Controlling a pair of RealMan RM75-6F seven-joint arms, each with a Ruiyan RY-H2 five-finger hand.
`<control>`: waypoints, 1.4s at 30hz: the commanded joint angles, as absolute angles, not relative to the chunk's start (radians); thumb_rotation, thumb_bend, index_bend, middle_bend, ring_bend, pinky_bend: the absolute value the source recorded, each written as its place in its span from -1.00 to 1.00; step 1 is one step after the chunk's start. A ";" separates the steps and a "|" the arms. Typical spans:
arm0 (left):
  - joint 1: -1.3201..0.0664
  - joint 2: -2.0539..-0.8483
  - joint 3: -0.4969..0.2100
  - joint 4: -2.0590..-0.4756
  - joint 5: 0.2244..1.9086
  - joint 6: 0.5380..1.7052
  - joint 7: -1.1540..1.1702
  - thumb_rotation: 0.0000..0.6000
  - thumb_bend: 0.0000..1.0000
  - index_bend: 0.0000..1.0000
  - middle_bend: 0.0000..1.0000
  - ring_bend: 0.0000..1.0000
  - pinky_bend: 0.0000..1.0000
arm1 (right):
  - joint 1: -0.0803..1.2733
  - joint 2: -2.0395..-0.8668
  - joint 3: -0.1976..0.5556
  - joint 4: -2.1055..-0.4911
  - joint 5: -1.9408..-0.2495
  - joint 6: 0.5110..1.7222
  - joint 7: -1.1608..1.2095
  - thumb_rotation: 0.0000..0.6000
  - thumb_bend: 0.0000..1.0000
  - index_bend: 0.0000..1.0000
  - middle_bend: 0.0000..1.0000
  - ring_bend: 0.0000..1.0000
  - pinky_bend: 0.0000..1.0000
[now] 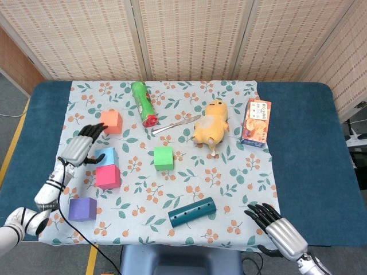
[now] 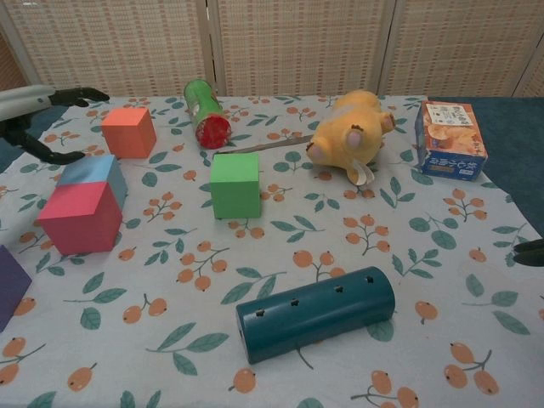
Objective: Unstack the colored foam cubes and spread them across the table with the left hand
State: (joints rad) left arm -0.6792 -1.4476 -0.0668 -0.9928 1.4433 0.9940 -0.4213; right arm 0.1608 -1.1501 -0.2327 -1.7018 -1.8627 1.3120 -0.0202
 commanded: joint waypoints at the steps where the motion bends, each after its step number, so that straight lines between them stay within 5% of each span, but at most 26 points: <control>1: -0.504 -1.264 0.002 -1.258 1.459 1.187 -0.216 1.00 -0.26 -1.00 -1.00 -0.95 -0.99 | 0.157 -1.141 -0.247 -1.707 -1.888 1.328 -0.010 1.00 -0.66 -1.00 -1.00 -1.00 -1.00; 12: -0.408 -1.275 0.027 -1.255 1.468 1.260 -0.155 1.00 -0.26 -1.00 -0.99 -1.00 -0.99 | 0.158 -1.120 -0.276 -1.711 -1.941 1.353 0.027 1.00 -0.66 -1.00 -1.00 -1.00 -1.00; 19: -0.377 -1.319 0.046 -1.209 1.528 1.315 -0.159 1.00 -0.25 -0.82 -0.52 -0.80 -0.94 | 0.159 -1.114 -0.275 -1.710 -1.942 1.360 0.041 1.00 -0.66 -1.00 -1.00 -1.00 -1.00; 24: -0.362 -1.296 0.073 -1.232 1.537 1.285 -0.140 1.00 -0.24 -0.65 -0.43 -0.73 -0.94 | 0.164 -1.119 -0.273 -1.708 -1.935 1.344 0.043 1.00 -0.66 -1.00 -1.00 -1.00 -1.00; 42: -0.461 -1.202 0.055 -1.405 1.489 1.047 -0.085 0.78 -0.09 -0.61 -0.49 -0.75 -0.94 | 0.166 -1.117 -0.275 -1.712 -1.933 1.341 0.046 1.00 -0.66 -1.00 -1.00 -1.00 -1.00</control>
State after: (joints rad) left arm -0.4546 -1.2059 0.0606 -1.3990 1.4964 1.0558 -0.0927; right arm 0.1650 -1.1166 -0.2746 -1.7119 -1.9338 1.3415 0.0455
